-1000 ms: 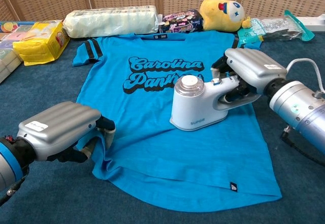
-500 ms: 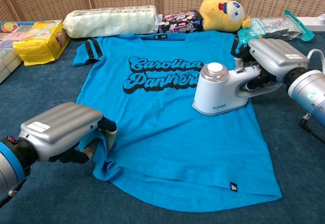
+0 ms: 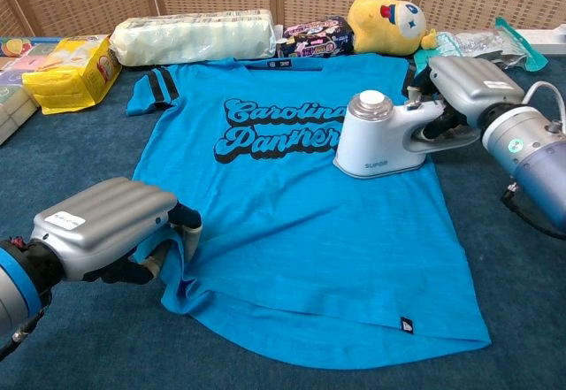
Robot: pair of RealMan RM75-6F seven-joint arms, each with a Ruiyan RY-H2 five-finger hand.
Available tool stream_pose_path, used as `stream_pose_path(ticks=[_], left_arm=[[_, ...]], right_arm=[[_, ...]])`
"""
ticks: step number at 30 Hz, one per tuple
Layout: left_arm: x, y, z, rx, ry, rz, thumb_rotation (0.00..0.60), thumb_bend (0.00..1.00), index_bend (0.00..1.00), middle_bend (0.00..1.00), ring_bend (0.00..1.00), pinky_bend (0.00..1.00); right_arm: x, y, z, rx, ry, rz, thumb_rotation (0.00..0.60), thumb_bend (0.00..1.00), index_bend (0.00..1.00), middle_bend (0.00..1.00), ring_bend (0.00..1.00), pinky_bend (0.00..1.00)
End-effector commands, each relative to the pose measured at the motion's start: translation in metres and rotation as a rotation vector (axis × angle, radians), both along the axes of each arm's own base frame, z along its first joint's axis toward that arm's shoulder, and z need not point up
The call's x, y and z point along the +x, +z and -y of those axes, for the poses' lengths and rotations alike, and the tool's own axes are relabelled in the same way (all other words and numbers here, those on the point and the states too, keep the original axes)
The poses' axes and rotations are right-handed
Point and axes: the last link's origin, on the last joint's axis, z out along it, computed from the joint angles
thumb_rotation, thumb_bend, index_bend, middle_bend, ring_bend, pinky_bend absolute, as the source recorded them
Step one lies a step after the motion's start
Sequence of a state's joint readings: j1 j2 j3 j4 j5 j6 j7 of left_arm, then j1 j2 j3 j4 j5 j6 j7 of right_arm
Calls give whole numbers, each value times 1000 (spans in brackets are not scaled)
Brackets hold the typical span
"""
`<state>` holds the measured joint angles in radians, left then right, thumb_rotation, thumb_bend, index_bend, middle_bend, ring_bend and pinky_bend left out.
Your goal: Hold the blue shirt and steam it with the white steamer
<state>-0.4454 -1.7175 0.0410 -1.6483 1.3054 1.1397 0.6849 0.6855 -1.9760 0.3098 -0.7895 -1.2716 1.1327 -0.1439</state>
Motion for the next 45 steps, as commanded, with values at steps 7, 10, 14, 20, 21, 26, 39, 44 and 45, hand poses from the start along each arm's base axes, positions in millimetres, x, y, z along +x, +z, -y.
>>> stream_pose_path(ticks=[7,10,14,20,21,26,39,44,45], left_arm=[[-1,1,0,1,3,1,600,656,520,544,483,494],[-1,0,0,-1,3,2,600,656,520,544,482,494],[-1,-1,0,-4,2,4,600,656,521,544,483,494],[-1,-1,0,-6,3,6,600,657,520,544,483,494],[-1,-1,0,-6,3,6,600,656,520,544,483,494],[-1,-2,1,-8,3,7,600,655,520,544,483,493],[-1,-4,2,-13,-2,9,600,655,521,544,483,493],[1,-5,2,-16,-8,9,600,656,521,544,483,493],[1,-5,2,-17,-9,9,600,656,521,544,483,493]], right_arm=[[14,-10,-3,22,38,23,600,372,744,705,736,686],[23,-14,-9,39,72,43,600,371,745,705,736,686],[34,-17,-17,60,109,66,600,371,744,706,736,686],[47,-25,-38,114,167,92,600,370,745,705,736,684],[49,-27,-42,124,178,97,600,370,744,705,736,684],[56,-32,-58,161,206,118,600,369,744,704,736,683],[54,-26,-92,208,255,122,600,369,745,704,736,683],[46,-21,-97,213,239,112,600,368,745,704,736,685],[43,-20,-97,212,231,110,600,368,744,704,736,685]])
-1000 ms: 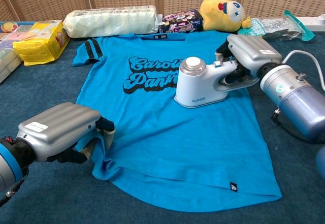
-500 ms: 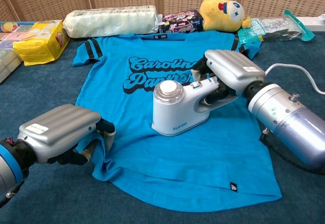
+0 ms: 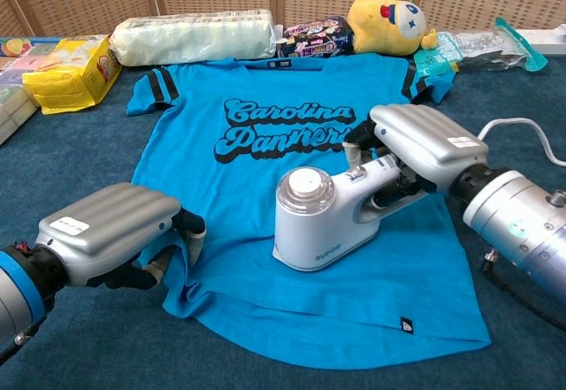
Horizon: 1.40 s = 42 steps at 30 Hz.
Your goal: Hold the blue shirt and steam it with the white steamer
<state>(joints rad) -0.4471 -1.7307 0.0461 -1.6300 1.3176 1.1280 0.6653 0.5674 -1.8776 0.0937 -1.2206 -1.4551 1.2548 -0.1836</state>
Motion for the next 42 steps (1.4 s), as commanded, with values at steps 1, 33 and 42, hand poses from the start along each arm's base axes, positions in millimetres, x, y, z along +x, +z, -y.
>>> stream_pose_path(ticks=[1,33,42], left_arm=[[0,-1,0,-2,-2,-1,600,656,521,544,483,493],[-1,2,0,4,5,-7,600,655,520,544,483,491],[-2,2,-1,5,8,-11,600,655,521,544,482,491]], right_arm=[[-5,2,0,-3,-12,-8,600,367,744,704,736,685],[-28,17,63,-115,-137,-73,600,364,743,703,729,667],[-39,23,87,-181,-204,-102,600,365,743,703,730,667]])
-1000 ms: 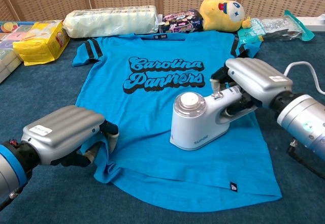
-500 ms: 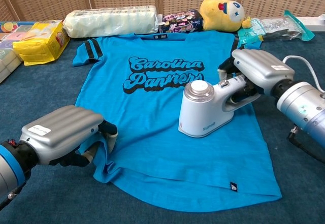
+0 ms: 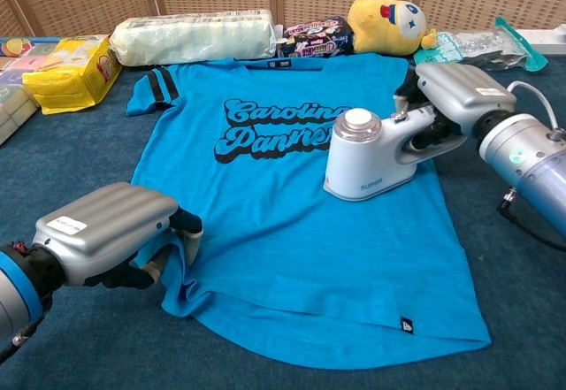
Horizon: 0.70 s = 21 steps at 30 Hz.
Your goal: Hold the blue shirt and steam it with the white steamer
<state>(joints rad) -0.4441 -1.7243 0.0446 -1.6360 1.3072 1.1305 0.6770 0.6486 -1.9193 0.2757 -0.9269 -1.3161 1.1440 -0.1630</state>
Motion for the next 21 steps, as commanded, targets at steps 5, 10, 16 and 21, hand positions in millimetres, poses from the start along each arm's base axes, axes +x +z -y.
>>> stream_pose_path(ticks=[5,10,16,21], left_arm=[[0,0,0,2,1,-1,600,655,520,544,483,490],[-1,1,0,2,2,-3,600,655,520,544,483,490],[-1,1,0,2,4,-5,600,655,521,544,483,490],[-1,0,0,1,4,-6,600,655,520,544,482,490]], right_arm=[[-6,3,16,-48,-48,-20,600,364,743,703,729,668],[-10,6,23,-69,-73,-26,600,364,743,703,730,669],[-14,13,39,-116,-121,-26,600,364,743,704,729,669],[-10,14,45,-133,-137,-9,600,365,743,703,729,668]])
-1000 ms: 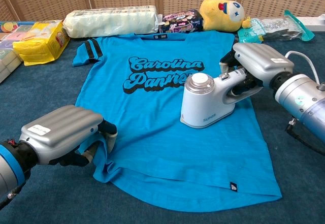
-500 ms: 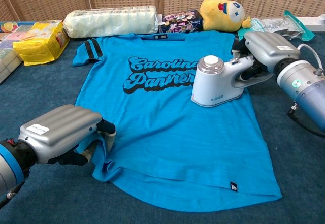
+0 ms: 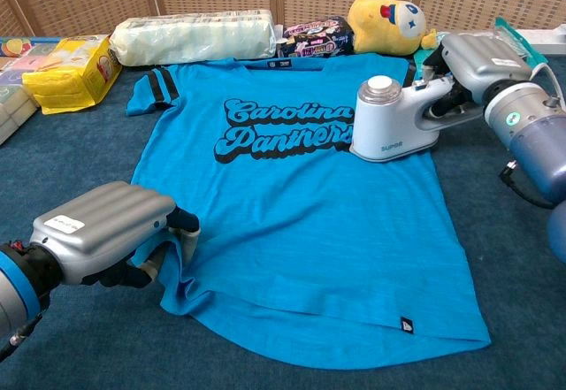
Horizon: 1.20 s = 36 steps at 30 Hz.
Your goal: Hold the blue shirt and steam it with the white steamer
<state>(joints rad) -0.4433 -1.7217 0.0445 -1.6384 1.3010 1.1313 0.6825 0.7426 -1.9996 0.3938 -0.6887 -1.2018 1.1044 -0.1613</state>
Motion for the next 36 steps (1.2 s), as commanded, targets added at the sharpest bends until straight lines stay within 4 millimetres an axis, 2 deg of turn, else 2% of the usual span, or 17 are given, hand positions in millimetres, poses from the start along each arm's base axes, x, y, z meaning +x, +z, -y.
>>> stream_pose_path(ticks=[1,15,36], left_arm=[[0,0,0,0,0,0,600,655,520,544,482,490],[1,-1,0,-2,-1,0,600,654,521,544,483,490],[2,-2,1,-2,-4,5,600,656,521,544,483,490]], right_arm=[[4,-2,2,-2,0,10,600,364,743,703,729,668],[12,-16,-15,70,67,23,600,364,743,703,729,668],[42,-35,-84,248,245,73,600,361,743,702,729,665]])
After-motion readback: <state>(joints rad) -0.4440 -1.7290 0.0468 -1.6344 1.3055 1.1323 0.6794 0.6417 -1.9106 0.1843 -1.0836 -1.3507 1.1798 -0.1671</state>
